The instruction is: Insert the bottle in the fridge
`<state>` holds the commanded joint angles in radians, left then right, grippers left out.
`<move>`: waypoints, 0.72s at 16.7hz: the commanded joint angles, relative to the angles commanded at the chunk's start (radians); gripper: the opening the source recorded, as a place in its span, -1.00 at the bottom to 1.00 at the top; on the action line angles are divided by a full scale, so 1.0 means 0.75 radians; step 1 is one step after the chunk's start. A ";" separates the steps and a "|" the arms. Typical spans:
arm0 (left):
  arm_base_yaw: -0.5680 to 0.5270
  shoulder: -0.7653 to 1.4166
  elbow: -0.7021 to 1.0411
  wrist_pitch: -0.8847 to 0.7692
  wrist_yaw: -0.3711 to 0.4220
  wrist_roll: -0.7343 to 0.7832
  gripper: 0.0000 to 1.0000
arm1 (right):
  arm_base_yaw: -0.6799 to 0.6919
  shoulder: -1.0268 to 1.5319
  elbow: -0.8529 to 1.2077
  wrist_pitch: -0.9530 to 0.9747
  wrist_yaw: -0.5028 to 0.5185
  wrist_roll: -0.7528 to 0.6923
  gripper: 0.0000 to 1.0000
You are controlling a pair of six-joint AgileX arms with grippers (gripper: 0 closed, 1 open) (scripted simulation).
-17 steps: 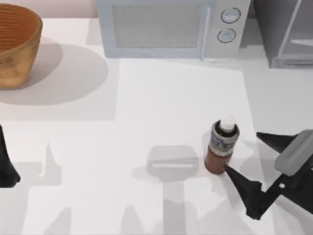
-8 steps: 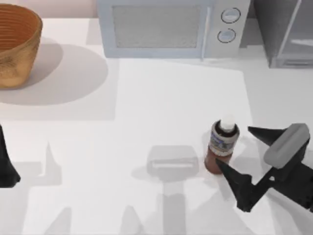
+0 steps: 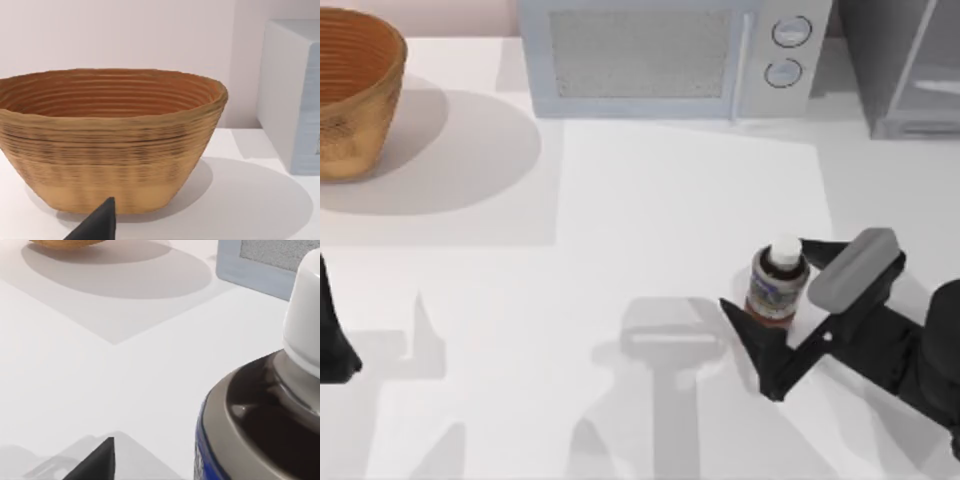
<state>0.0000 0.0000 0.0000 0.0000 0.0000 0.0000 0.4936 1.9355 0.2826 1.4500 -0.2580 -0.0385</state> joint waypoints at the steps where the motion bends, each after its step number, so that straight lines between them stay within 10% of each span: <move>1: 0.000 0.000 0.000 0.000 0.000 0.000 1.00 | 0.000 0.000 0.000 0.000 0.000 0.000 1.00; 12: 0.000 0.000 0.000 0.000 0.000 0.000 1.00 | 0.000 0.000 0.000 0.000 0.000 0.000 -0.49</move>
<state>0.0000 0.0000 0.0000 0.0000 0.0000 0.0000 0.4936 1.9355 0.2826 1.4500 -0.2580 -0.0385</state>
